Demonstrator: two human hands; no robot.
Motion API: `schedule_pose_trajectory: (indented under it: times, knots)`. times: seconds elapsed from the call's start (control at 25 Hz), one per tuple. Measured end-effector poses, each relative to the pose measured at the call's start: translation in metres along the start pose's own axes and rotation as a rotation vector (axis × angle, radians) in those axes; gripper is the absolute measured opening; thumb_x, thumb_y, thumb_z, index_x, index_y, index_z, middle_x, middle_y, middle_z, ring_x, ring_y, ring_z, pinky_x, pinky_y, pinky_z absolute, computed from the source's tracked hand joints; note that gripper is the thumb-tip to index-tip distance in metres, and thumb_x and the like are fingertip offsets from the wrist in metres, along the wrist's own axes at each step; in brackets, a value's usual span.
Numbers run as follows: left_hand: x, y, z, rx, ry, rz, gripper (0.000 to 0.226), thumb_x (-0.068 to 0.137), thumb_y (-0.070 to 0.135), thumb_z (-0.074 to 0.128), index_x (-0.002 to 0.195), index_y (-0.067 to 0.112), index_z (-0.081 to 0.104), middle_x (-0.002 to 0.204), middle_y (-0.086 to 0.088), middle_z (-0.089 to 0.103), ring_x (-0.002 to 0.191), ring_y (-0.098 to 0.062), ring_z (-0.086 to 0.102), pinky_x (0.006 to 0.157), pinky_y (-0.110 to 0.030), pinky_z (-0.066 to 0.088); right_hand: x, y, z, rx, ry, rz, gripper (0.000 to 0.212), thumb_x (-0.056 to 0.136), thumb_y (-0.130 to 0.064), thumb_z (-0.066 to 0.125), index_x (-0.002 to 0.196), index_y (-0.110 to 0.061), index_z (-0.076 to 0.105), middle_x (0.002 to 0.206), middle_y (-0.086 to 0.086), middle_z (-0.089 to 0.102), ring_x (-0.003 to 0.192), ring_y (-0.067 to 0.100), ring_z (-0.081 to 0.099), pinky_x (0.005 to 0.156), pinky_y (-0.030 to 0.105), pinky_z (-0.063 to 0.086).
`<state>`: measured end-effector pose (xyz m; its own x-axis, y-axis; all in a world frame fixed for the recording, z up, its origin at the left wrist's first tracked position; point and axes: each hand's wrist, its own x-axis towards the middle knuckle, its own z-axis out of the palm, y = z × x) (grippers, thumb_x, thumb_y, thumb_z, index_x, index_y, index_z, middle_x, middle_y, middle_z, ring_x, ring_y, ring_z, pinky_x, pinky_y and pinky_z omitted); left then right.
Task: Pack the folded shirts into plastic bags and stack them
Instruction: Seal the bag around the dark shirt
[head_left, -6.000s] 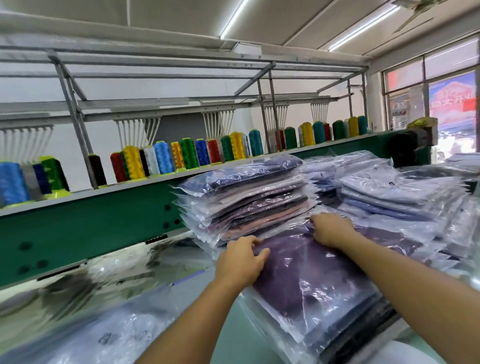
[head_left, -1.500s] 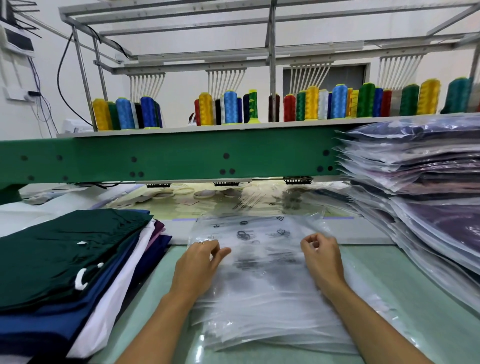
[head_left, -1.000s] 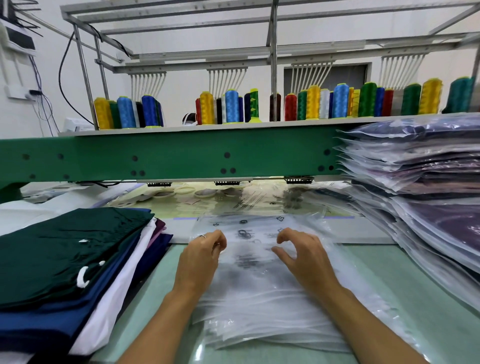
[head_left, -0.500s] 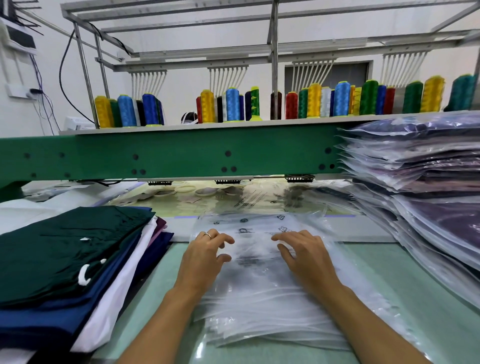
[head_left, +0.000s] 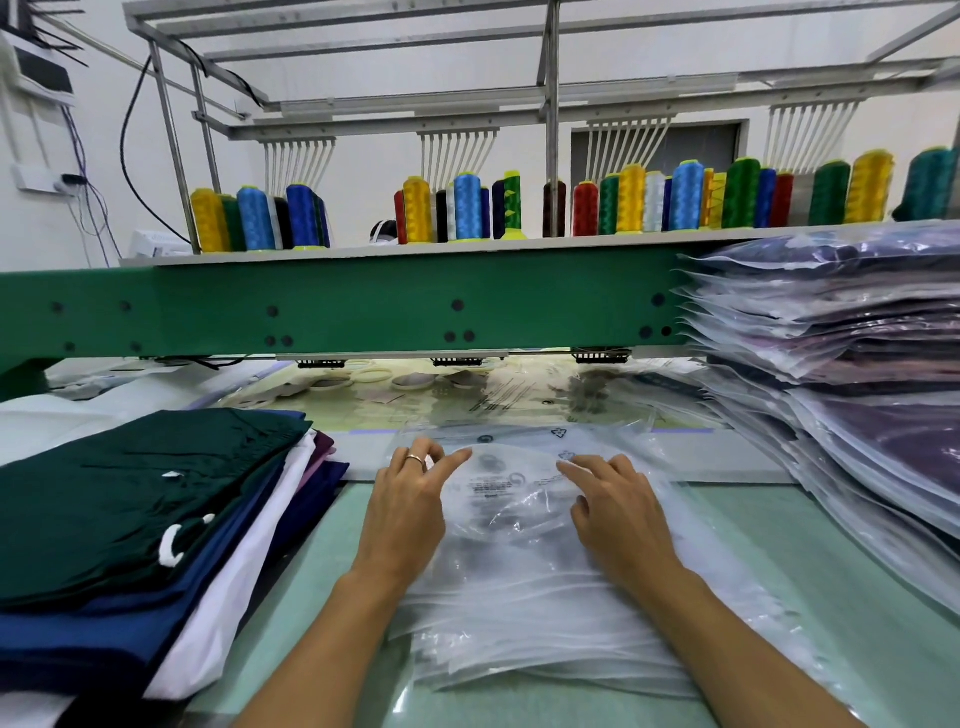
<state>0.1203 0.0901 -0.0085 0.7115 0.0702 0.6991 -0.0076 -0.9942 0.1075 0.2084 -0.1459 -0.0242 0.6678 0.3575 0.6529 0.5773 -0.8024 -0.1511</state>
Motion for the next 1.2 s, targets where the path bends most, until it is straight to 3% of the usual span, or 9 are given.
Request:
schedule_pose_trajectory:
  times: [0.28, 0.44, 0.52, 0.64, 0.76, 0.84, 0.92, 1.04, 1.2]
  knots:
    - [0.000, 0.005, -0.005, -0.006, -0.024, -0.033, 0.101, 0.063, -0.024, 0.050, 0.153, 0.022, 0.044, 0.147, 0.009, 0.053, 0.116, -0.025, 0.051, 0.089, -0.038, 0.048, 0.001, -0.002, -0.009, -0.060, 0.246, 0.178, 0.043, 0.083, -0.002, 0.067, 0.118, -0.026, 0.075, 0.103, -0.008, 0.074, 0.085, 0.024, 0.051, 0.071, 0.036, 0.041]
    - [-0.002, 0.008, -0.006, -0.090, -0.014, -0.008, 0.105, 0.066, -0.024, 0.046, 0.159, 0.021, 0.030, 0.163, 0.012, 0.028, 0.138, -0.017, 0.045, 0.105, -0.034, 0.046, 0.001, -0.002, -0.007, -0.117, 0.250, 0.163, 0.066, 0.065, 0.013, 0.063, 0.120, -0.023, 0.074, 0.135, 0.003, 0.063, 0.109, 0.031, 0.055, 0.084, 0.042, 0.042]
    - [-0.002, 0.010, -0.008, -0.089, 0.058, -0.022, 0.107, 0.063, -0.025, 0.046, 0.159, 0.019, 0.031, 0.165, 0.012, 0.026, 0.130, -0.017, 0.053, 0.098, -0.035, 0.051, 0.002, -0.006, -0.008, -0.117, 0.290, 0.116, 0.072, 0.061, 0.018, 0.060, 0.122, -0.019, 0.071, 0.143, 0.005, 0.057, 0.119, 0.032, 0.055, 0.089, 0.043, 0.044]
    - [0.000, 0.010, -0.010, -0.115, 0.239, -0.113, 0.089, 0.063, -0.027, 0.046, 0.141, 0.014, 0.047, 0.145, 0.004, 0.057, 0.097, -0.028, 0.067, 0.078, -0.046, 0.059, 0.004, -0.006, -0.010, -0.020, 0.395, 0.048, 0.065, 0.060, 0.021, 0.056, 0.108, -0.023, 0.066, 0.126, 0.001, 0.065, 0.109, 0.028, 0.060, 0.083, 0.039, 0.041]
    - [0.002, 0.007, -0.008, -0.095, 0.267, -0.256, 0.061, 0.069, -0.023, 0.049, 0.114, 0.018, 0.043, 0.089, -0.003, 0.072, 0.068, -0.032, 0.067, 0.049, -0.035, 0.044, 0.002, -0.005, -0.014, 0.092, 0.483, 0.037, 0.061, 0.060, 0.021, 0.055, 0.101, -0.024, 0.054, 0.078, -0.012, 0.055, 0.075, 0.022, 0.059, 0.074, 0.036, 0.039]
    - [0.000, 0.005, -0.008, -0.064, 0.173, -0.243, 0.064, 0.066, -0.021, 0.050, 0.114, 0.022, 0.045, 0.082, -0.002, 0.069, 0.074, -0.031, 0.067, 0.052, -0.033, 0.038, 0.003, -0.005, -0.017, 0.049, 0.405, 0.097, 0.060, 0.066, 0.014, 0.058, 0.112, -0.025, 0.056, 0.070, -0.012, 0.056, 0.068, 0.019, 0.058, 0.072, 0.035, 0.039]
    - [-0.002, 0.003, -0.002, -0.056, -0.019, -0.148, 0.081, 0.069, -0.018, 0.051, 0.136, 0.028, 0.049, 0.119, 0.001, 0.067, 0.114, -0.024, 0.061, 0.078, -0.034, 0.048, 0.004, -0.002, -0.016, -0.021, 0.205, 0.122, 0.048, 0.073, -0.003, 0.062, 0.112, -0.030, 0.056, 0.074, -0.011, 0.064, 0.074, 0.018, 0.062, 0.075, 0.034, 0.038]
    - [-0.007, 0.001, 0.008, -0.166, -0.444, -0.059, 0.067, 0.096, 0.009, 0.052, 0.153, 0.040, 0.035, 0.162, 0.010, 0.033, 0.148, -0.013, 0.030, 0.116, -0.032, 0.033, 0.000, 0.003, -0.011, 0.043, -0.192, 0.031, 0.014, 0.083, -0.035, 0.057, 0.096, -0.036, 0.052, 0.088, -0.016, 0.052, 0.095, 0.016, 0.054, 0.080, 0.033, 0.035]
    - [-0.011, 0.001, 0.022, -0.112, -0.646, -0.029, 0.047, 0.105, 0.049, 0.039, 0.151, 0.042, 0.040, 0.163, 0.010, 0.031, 0.149, -0.017, 0.031, 0.120, -0.038, 0.027, -0.004, 0.007, 0.000, 0.186, -0.511, 0.012, 0.043, 0.086, -0.075, 0.036, 0.095, -0.037, 0.054, 0.094, -0.017, 0.044, 0.097, 0.008, 0.043, 0.081, 0.033, 0.037]
